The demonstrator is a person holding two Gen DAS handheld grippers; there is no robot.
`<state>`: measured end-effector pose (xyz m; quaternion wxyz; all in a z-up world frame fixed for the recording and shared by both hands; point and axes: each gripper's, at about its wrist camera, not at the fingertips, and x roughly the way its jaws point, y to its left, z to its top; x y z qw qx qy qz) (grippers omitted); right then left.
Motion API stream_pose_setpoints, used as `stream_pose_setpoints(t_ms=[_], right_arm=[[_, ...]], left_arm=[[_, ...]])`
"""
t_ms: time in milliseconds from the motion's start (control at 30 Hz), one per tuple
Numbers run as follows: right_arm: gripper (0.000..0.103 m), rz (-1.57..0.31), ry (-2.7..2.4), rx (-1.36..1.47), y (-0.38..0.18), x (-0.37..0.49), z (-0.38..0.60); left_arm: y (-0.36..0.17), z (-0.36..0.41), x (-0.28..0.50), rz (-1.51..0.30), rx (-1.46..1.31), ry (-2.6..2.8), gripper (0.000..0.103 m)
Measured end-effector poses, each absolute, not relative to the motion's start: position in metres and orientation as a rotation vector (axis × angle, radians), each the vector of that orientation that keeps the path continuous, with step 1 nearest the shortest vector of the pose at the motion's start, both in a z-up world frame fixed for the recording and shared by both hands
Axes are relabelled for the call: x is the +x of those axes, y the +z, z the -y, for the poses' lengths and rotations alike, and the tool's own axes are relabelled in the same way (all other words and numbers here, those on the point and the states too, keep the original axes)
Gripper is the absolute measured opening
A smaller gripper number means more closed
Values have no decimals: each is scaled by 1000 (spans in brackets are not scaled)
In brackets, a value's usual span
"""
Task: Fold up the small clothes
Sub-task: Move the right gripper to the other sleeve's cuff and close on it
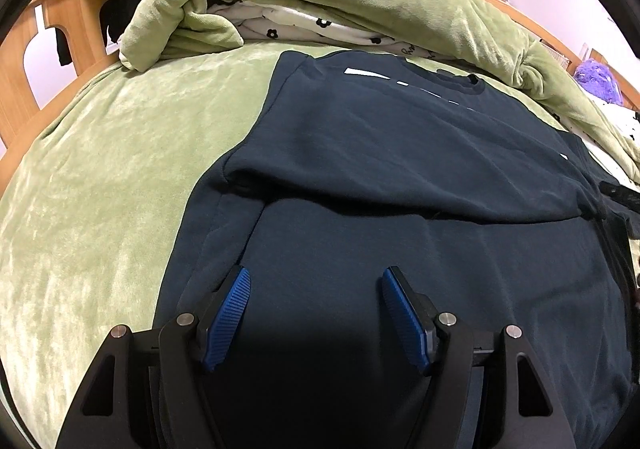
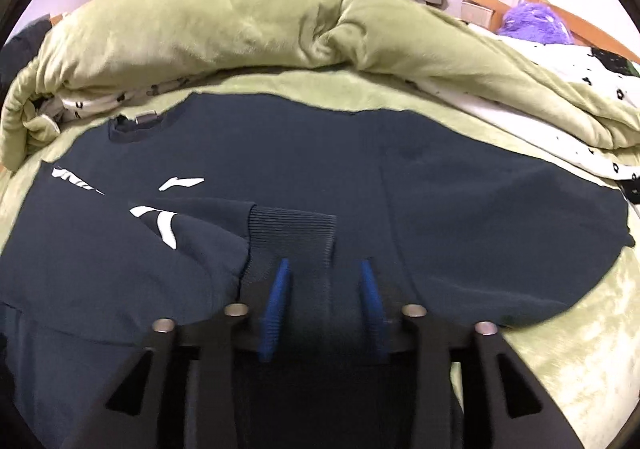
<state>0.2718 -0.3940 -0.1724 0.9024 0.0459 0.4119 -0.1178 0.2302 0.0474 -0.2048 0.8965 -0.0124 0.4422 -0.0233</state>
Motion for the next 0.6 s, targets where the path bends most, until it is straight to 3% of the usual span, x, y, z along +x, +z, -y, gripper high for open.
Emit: stream_pose_setpoints(t_ms=[133,600], right_arm=[[60,-815,-253,106,-152,238,405],[60,-766,-354,87,-112,141,474]], left_arm=[[-200,-43,226,-897,-16,-55,67],[-171,-13,204,-812,39,-81,67]])
